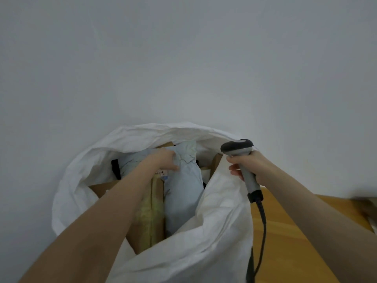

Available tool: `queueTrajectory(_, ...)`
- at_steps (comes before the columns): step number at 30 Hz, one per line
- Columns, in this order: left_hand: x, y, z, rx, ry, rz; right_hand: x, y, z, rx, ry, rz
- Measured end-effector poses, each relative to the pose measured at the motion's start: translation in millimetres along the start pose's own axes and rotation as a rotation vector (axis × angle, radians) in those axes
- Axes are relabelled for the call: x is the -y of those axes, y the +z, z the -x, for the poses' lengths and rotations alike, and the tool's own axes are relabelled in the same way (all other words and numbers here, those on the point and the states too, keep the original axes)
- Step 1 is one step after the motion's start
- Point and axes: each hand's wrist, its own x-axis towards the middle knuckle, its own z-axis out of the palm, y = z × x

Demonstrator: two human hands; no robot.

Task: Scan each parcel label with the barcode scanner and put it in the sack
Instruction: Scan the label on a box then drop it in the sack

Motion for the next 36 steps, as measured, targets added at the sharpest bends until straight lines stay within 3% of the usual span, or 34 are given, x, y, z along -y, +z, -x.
queueTrajectory(3, -43, -8, 36, -0.150, 0.069, 0.263, -8, -17, 13, -0.053, -0.005, -0.055)
queueTrajectory(8, -129, 28, 82, 0.256, -0.021, 0.577, -23, -46, 37, -0.089, 0.009, -0.086)
queueTrajectory(12, -179, 38, 94, 0.404, 0.019, 1.084, -19, -63, 57, -0.061, -0.069, -0.109)
queueTrajectory(16, -201, 41, 112, 0.332, 0.026, 1.061, -19, -74, 75, -0.026, -0.102, -0.114)
queueTrajectory(19, -198, 38, 123, 0.104, -0.003, 1.108, -28, -77, 82, -0.010, -0.089, -0.142)
queueTrajectory(23, -189, 27, 129, -0.297, -0.054, 0.778, -38, -79, 92, 0.001, -0.090, -0.207)
queueTrajectory(26, -192, 21, 131, -0.448, -0.013, 0.505, -49, -87, 103, -0.013, -0.095, -0.252)
queueTrajectory(31, -224, 22, 129, -0.566, 0.175, 0.113, -77, -116, 124, -0.111, -0.052, -0.291)
queueTrajectory(36, -281, 51, 122, -0.514, 0.375, -0.051, -113, -158, 156, -0.270, -0.006, -0.320)
